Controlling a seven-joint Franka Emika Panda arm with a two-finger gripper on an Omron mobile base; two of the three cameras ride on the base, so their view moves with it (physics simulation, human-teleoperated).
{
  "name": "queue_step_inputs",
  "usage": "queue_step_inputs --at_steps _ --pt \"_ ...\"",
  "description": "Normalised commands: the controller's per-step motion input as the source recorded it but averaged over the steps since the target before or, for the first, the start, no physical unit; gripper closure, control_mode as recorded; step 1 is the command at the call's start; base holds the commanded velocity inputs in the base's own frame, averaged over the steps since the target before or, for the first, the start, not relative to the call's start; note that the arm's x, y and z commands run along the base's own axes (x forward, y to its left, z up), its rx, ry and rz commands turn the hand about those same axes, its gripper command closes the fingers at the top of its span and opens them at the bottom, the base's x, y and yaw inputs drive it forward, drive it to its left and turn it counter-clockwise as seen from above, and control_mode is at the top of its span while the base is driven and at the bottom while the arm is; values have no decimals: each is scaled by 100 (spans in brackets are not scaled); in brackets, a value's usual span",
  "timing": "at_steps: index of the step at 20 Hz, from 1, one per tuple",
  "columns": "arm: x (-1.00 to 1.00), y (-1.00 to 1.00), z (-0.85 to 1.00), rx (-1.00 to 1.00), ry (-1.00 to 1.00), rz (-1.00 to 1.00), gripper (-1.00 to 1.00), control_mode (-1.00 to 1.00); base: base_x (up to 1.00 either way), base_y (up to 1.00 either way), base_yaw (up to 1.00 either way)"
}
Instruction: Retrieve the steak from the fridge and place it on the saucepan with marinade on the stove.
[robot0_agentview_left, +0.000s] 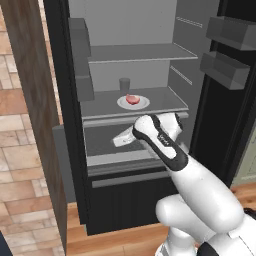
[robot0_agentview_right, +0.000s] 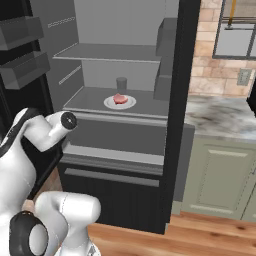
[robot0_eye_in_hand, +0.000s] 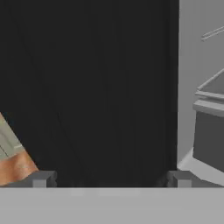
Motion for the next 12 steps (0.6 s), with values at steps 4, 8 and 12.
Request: queue_step_inputs --at_steps 4,8,12 --pt "0 -65 0 -18 24 -37 -100 -100 0 0 0" --pt "-1 -72 0 -16 21 -34 -100 -100 0 0 0" --pt "-1 -62 -3 -14 12 -34 -100 -100 0 0 0"
